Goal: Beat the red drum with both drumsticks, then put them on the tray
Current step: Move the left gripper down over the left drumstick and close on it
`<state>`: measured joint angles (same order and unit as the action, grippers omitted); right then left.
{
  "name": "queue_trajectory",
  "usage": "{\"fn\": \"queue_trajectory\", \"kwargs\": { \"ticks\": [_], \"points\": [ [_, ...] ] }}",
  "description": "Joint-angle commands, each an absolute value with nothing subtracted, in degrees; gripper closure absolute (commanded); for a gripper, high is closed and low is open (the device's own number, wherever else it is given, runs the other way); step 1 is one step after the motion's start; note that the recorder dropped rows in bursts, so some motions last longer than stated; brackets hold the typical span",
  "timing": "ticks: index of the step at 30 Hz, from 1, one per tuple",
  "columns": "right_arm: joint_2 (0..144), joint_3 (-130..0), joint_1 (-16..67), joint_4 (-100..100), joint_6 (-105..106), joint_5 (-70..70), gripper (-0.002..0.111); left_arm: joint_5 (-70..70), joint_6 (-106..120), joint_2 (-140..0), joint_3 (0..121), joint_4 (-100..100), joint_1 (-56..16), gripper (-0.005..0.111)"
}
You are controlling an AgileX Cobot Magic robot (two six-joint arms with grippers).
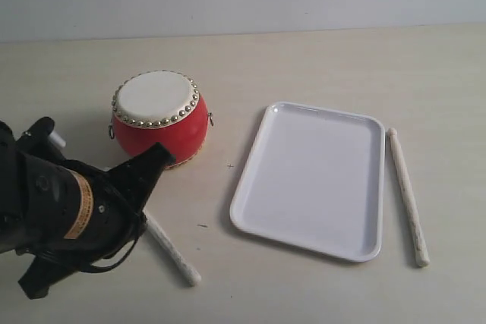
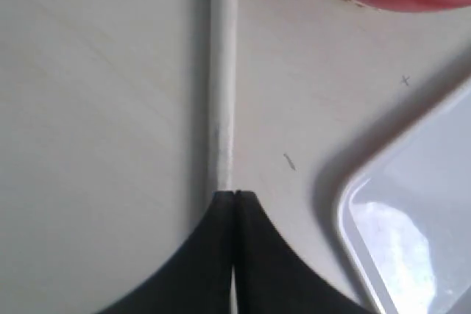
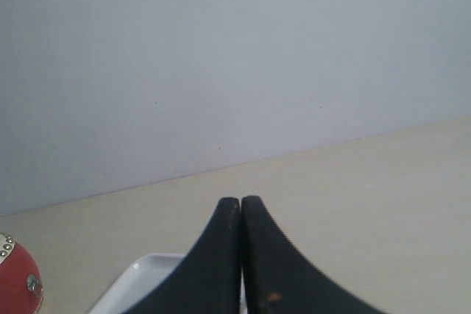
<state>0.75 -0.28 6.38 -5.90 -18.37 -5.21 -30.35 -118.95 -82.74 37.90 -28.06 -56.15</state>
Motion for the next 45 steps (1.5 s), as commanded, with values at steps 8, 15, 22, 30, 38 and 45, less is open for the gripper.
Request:
{"fn": "queue_trajectory", "kwargs": {
  "ticks": [8, 15, 22, 30, 38, 45],
  "points": [
    [0.5, 0.0, 6.1, -6.0, -18.2, -5.1, 0.108, -25.3, -121.7, -89.8, 38.1, -25.2, -57.3, 0.096],
    [0.5, 0.0, 6.1, -6.0, -18.2, -5.1, 0.108, -21.7, -121.7, -93.1, 38.1, -25.2, -56.7, 0.058],
    [0.5, 0.0, 6.1, -6.0, -18.2, -5.1, 0.108, -18.4, -121.7, -96.0, 39.5, -24.4, -56.5, 0.062],
    [0.5, 0.0, 6.1, -6.0, -18.2, -5.1, 0.108, -16.0, -118.2, -95.9, 39.5, -24.6, -56.6, 0.062],
    [0.5, 0.0, 6.1, -6.0, -18.2, -5.1, 0.108, -12.4, -115.3, -95.7, 39.5, -26.4, -56.5, 0.062],
    [0.5, 0.0, 6.1, -6.1, -18.2, -5.1, 0.108, -12.3, -114.3, -94.5, 39.5, -26.1, -56.5, 0.062]
  ]
}}
